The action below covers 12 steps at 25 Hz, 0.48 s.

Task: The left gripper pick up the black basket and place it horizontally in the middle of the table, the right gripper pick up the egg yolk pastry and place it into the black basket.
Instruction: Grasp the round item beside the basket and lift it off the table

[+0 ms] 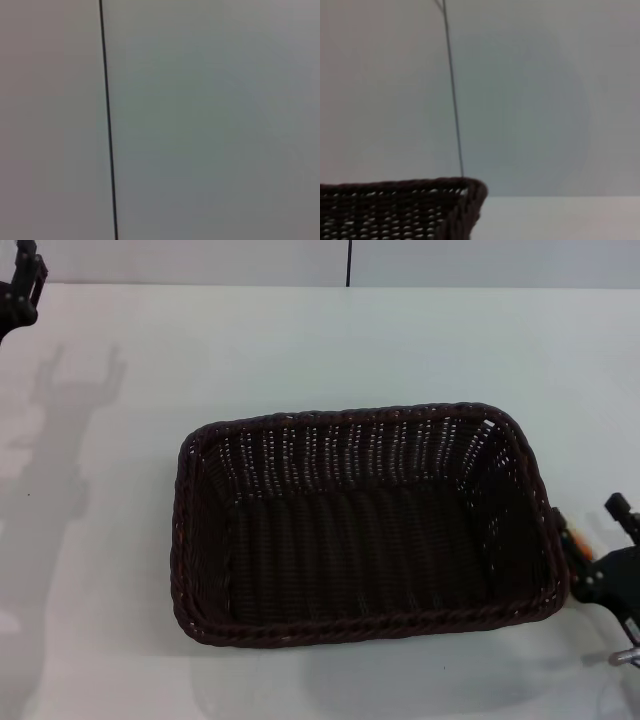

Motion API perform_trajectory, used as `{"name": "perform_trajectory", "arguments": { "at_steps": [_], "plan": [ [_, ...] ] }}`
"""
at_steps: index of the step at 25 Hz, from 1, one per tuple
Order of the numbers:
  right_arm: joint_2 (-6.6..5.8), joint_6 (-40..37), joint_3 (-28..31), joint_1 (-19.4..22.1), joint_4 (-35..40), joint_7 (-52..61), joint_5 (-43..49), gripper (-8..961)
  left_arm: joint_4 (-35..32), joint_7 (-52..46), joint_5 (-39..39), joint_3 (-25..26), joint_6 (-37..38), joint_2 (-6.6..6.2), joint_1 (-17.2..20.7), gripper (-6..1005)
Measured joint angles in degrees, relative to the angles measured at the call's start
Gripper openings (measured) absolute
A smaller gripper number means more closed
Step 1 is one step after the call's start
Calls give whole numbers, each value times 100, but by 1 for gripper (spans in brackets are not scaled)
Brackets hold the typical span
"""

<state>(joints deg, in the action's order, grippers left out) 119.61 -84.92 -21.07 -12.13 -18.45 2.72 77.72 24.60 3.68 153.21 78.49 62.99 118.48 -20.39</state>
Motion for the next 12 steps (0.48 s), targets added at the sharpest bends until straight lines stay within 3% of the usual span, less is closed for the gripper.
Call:
{"name": "perform_trajectory", "arguments": {
  "at_steps": [12],
  "plan": [
    [-3, 417, 40, -148, -62, 43, 60, 755, 22, -3, 9, 0, 14, -1, -28, 730]
  ]
}}
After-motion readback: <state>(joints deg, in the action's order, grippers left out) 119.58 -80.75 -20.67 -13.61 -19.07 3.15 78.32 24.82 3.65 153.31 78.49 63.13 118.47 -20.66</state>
